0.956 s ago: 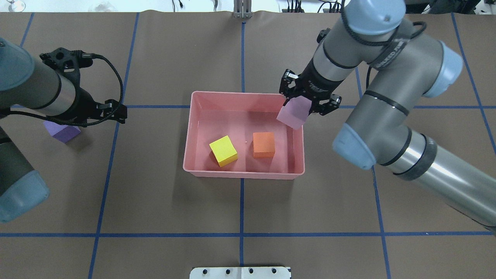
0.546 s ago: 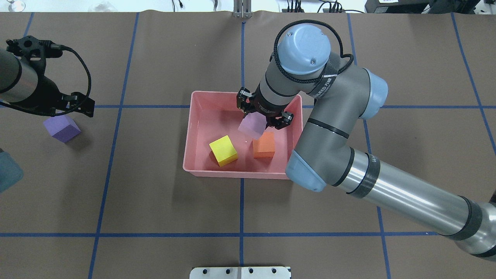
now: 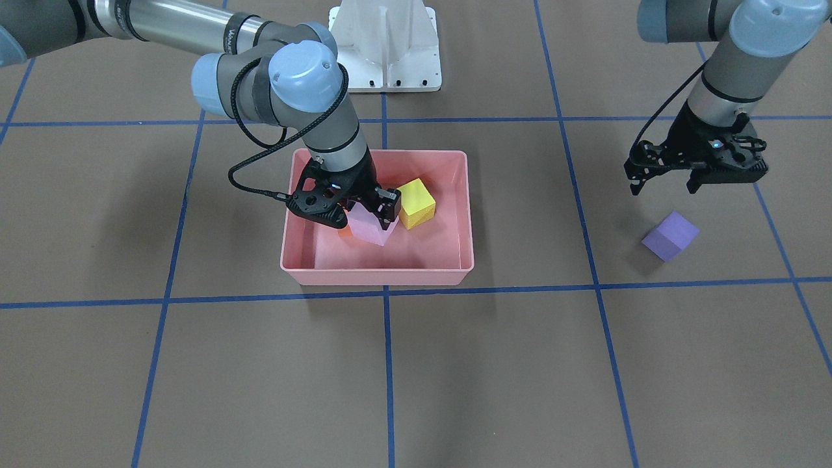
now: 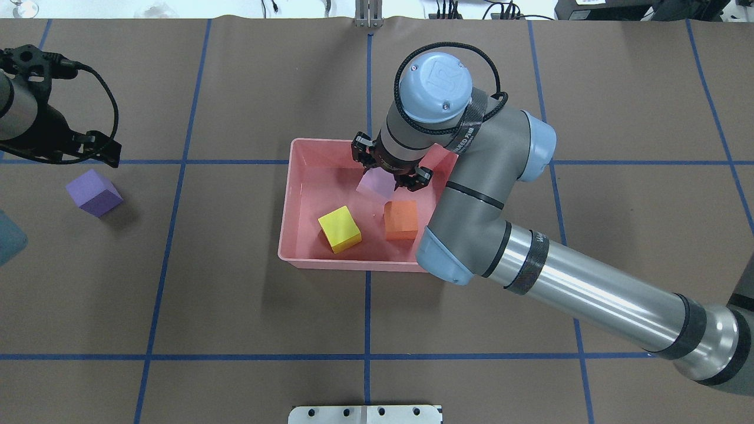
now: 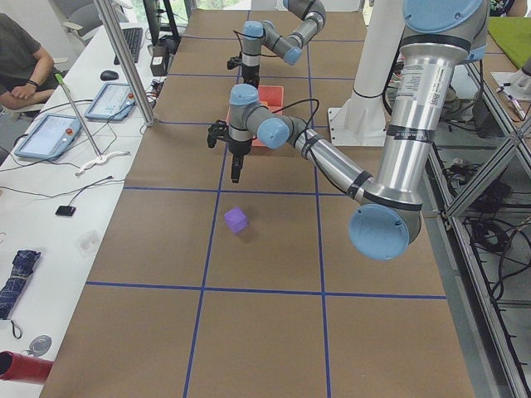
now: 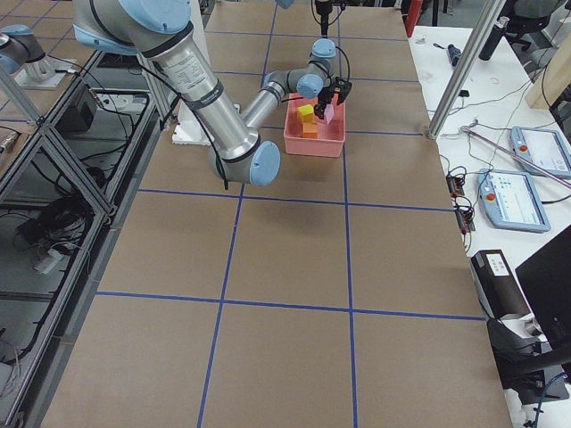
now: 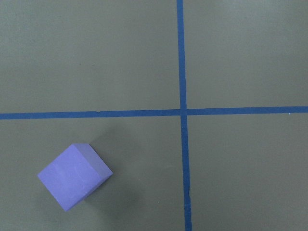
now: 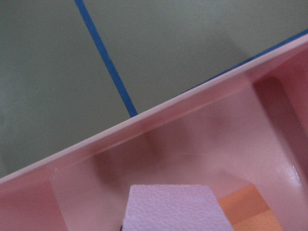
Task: Place blocks into pink bin with both arms
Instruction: 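Carry the light pink cube into the bin and release it, then grasp the purple cube with the left gripper while the right gripper withdraws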
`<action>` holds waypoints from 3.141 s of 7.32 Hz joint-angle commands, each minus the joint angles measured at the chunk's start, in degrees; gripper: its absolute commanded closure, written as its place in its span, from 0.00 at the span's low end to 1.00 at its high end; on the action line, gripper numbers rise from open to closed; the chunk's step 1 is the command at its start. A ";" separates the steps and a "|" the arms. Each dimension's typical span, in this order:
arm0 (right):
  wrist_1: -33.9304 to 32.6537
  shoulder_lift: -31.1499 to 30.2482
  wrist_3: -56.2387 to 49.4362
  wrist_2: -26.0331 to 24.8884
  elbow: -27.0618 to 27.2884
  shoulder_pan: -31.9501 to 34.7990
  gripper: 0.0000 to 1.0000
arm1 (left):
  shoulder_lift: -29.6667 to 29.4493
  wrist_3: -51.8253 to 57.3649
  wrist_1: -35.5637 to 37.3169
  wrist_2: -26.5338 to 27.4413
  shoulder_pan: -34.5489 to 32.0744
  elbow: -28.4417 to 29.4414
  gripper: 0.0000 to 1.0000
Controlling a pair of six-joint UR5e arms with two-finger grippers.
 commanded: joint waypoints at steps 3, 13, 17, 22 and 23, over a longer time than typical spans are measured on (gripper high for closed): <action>0.40 -0.02 -0.21 -2.22 -1.52 0.38 0.00 | 1.22 1.45 -1.20 -1.58 -4.80 9.50 0.00; 0.31 -14.70 -6.98 8.33 13.24 10.57 0.00 | 0.77 -32.94 -19.93 -5.28 0.37 22.09 0.00; 0.31 -14.70 -6.98 8.06 12.89 10.49 0.00 | 1.30 -32.86 -19.66 -5.28 0.46 21.39 0.00; 0.22 -14.79 -6.98 8.06 13.15 10.57 0.00 | 1.30 -32.42 -19.40 -5.36 0.38 21.13 0.00; 0.22 -14.79 -6.89 8.06 13.07 10.57 0.00 | 1.48 -32.42 -19.31 -5.28 0.46 20.95 0.00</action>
